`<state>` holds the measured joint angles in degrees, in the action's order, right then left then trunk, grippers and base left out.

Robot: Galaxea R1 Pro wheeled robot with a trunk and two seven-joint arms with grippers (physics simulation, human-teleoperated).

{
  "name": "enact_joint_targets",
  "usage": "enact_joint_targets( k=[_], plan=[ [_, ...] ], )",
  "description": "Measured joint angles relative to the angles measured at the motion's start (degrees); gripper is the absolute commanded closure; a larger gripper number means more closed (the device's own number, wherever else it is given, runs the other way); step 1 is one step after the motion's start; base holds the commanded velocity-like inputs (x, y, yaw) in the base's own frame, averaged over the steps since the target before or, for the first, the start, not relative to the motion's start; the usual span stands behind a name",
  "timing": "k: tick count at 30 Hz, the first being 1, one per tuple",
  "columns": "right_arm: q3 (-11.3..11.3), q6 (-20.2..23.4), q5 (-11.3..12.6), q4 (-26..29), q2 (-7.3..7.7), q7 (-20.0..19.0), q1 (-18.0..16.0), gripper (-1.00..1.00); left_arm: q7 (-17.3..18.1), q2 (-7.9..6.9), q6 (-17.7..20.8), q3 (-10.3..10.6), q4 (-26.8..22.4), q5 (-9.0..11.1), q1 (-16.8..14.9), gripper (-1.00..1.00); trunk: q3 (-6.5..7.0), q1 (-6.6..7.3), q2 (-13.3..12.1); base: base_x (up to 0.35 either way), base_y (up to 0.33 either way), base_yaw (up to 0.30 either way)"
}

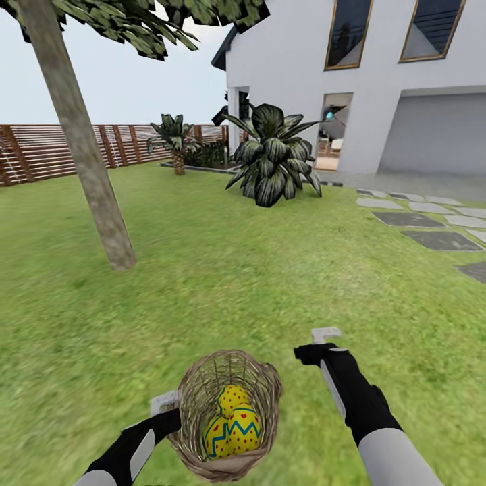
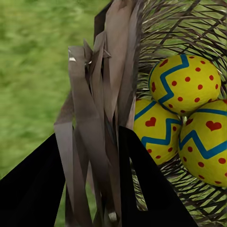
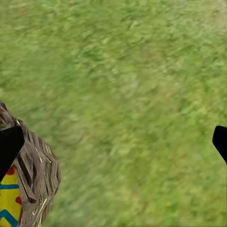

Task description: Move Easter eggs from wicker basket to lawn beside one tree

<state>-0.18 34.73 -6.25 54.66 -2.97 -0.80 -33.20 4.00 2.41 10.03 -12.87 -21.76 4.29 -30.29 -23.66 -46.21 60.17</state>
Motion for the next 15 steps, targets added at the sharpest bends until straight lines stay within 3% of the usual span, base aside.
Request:
enact_joint_targets(
  k=[3, 15],
  plan=[
    [1.12, -0.02, 0.10, 0.00, -0.02, 0.00, 0.00, -1.00, 0.00, 0.00, 0.00, 0.00, 0.00, 0.00, 0.00, 1.00, 0.20, 0.00, 0.00, 0.000, 0.000, 0.221],
    [1.18, -0.02, 0.10, 0.00, -0.02, 0.00, 0.00, -1.00, 0.00, 0.00, 0.00, 0.01, 0.02, 0.00, 0.00, 1.00, 0.98, 0.00, 0.00, 0.000, 0.000, 0.221]
  ],
)
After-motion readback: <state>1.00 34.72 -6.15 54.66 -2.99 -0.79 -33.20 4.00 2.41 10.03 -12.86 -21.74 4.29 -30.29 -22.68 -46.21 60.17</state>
